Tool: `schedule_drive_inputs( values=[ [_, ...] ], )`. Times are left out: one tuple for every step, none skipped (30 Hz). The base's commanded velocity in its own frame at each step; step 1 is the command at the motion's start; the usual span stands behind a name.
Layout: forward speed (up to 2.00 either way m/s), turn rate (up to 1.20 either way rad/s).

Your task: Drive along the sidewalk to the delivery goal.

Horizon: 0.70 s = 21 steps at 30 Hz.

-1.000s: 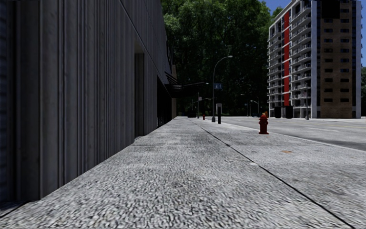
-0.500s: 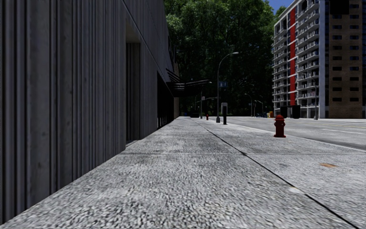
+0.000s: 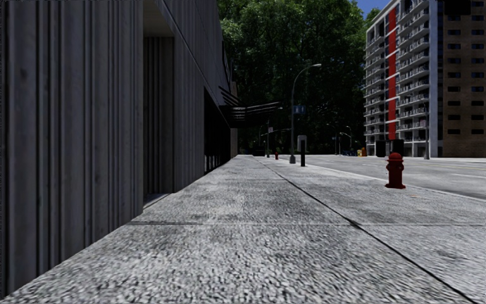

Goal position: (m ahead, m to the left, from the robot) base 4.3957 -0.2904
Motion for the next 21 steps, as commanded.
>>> schedule_drive_inputs(
  values=[
    [2.0,0.0],
    [2.0,0.0],
    [2.0,0.0],
    [2.0,0.0],
    [2.0,0.0],
    [2.0,0.0],
    [2.0,0.0],
    [2.0,0.0],
    [2.0,0.0],
    [2.0,0.0],
    [2.0,0.0],
    [2.0,0.0],
    [2.0,0.0],
    [2.0,0.0],
    [2.0,0.0],
    [2.0,0.0],
    [2.0,0.0],
    [2.0,0.0],
    [2.0,0.0],
    [2.0,0.0],
    [2.0,0.0]
  ],
)
